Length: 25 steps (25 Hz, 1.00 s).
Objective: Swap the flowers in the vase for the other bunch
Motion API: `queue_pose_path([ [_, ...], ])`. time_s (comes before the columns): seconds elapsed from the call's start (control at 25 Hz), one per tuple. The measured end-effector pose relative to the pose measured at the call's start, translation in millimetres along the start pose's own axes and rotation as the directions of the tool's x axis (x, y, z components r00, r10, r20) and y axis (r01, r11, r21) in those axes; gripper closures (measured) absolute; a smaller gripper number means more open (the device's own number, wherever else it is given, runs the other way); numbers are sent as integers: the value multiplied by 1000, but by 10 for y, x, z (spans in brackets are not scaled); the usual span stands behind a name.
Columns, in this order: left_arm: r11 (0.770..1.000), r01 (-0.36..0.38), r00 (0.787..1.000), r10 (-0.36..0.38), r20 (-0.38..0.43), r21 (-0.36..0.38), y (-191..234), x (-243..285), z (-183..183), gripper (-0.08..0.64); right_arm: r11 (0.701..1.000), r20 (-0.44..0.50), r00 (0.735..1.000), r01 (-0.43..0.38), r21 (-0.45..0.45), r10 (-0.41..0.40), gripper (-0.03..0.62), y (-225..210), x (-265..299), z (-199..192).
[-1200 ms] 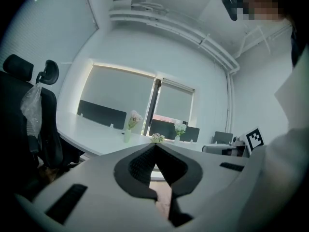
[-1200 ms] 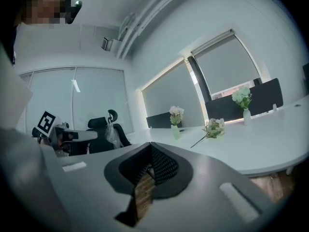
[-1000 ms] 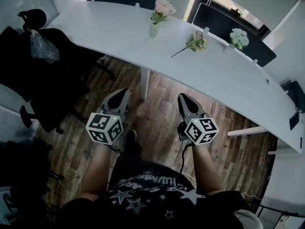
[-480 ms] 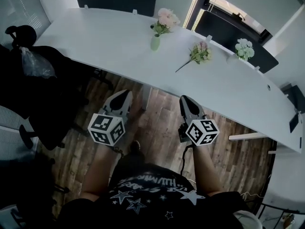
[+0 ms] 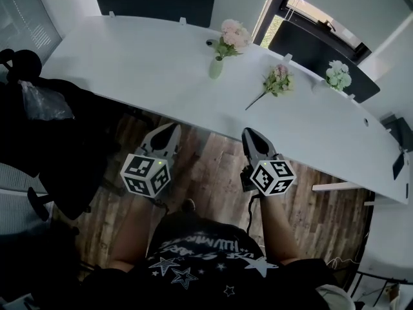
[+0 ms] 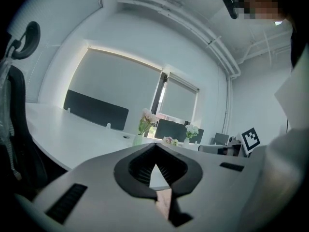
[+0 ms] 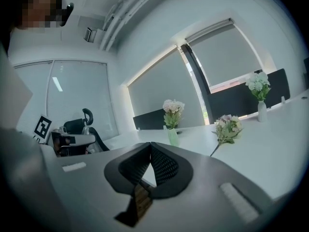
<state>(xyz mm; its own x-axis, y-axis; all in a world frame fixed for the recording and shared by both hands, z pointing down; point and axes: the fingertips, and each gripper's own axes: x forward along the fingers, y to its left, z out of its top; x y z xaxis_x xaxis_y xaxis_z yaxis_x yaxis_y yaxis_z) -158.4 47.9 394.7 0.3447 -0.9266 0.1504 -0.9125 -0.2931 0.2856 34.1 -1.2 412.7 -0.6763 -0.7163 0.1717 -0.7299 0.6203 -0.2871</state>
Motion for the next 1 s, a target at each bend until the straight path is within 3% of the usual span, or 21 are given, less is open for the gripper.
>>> queue_pose_path([
  [0.56, 997, 80, 996, -80, -25, -25, 96, 306, -43, 552, 997, -14, 997, 80, -12, -80, 588, -52, 42, -32],
  [0.76, 998, 65, 998, -65, -27, -6, 120, 358, -50, 552, 997, -14, 997, 73, -9, -74, 588, -163, 175, -49],
  [1.0, 1000, 27, 999, -27, -26, 1, 271, 518, 17, 552, 999, -23, 1000, 11, -31, -11, 588, -191, 514, 25],
])
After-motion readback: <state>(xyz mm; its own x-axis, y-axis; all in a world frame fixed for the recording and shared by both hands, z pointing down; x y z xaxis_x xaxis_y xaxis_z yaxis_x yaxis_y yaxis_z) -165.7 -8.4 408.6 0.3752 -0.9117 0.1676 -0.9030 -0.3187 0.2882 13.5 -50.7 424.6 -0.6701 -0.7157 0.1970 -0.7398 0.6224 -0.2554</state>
